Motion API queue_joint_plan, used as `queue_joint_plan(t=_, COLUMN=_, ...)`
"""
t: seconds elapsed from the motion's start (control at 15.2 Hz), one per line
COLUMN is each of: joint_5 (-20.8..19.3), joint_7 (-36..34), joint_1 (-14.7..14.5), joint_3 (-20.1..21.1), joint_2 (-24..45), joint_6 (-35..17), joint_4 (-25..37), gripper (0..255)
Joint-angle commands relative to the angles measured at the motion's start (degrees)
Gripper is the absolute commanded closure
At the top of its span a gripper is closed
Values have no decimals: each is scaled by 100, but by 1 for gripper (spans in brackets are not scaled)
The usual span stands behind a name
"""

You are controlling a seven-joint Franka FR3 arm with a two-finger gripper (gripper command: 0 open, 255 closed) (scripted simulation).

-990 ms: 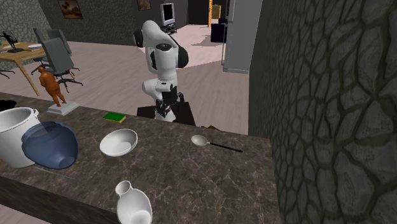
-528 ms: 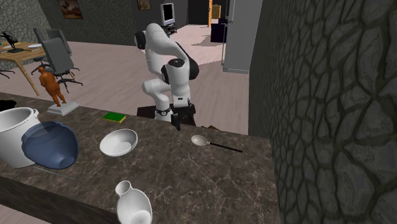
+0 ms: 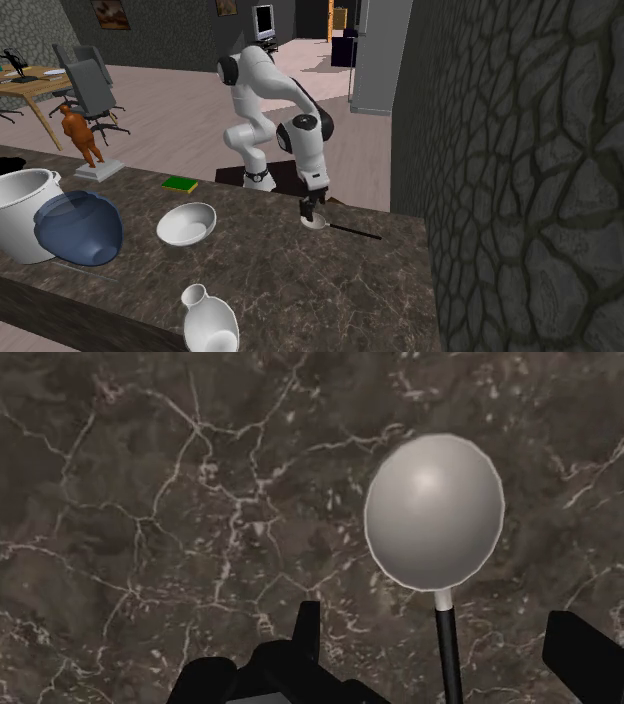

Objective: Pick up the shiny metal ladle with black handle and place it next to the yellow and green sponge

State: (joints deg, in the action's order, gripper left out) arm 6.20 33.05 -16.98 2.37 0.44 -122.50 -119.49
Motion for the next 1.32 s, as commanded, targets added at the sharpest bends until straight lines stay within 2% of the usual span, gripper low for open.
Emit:
queue_joint_plan(t=0.0, joint_5=80, joint_7=232, joint_1=-81, joint_3=82, joint_2=385, joint_6=-105, joint_4=251, gripper=0)
queue_joint_plan(t=0.4, joint_5=218, joint_7=789, joint_1=-295, joint_3=372, joint_2=1275, joint_6=-293, joint_4=877, gripper=0)
queue_joint_plan(t=0.86, joint_5=224, joint_7=791, joint_1=-337, joint_3=395, joint_2=1558, joint_6=-758, joint_4=699, gripper=0)
queue_joint_plan(t=1.25, joint_5=225, joint_7=792, joint_1=-341, joint_3=397, joint_2=1583, joint_6=-795, joint_4=687, gripper=0)
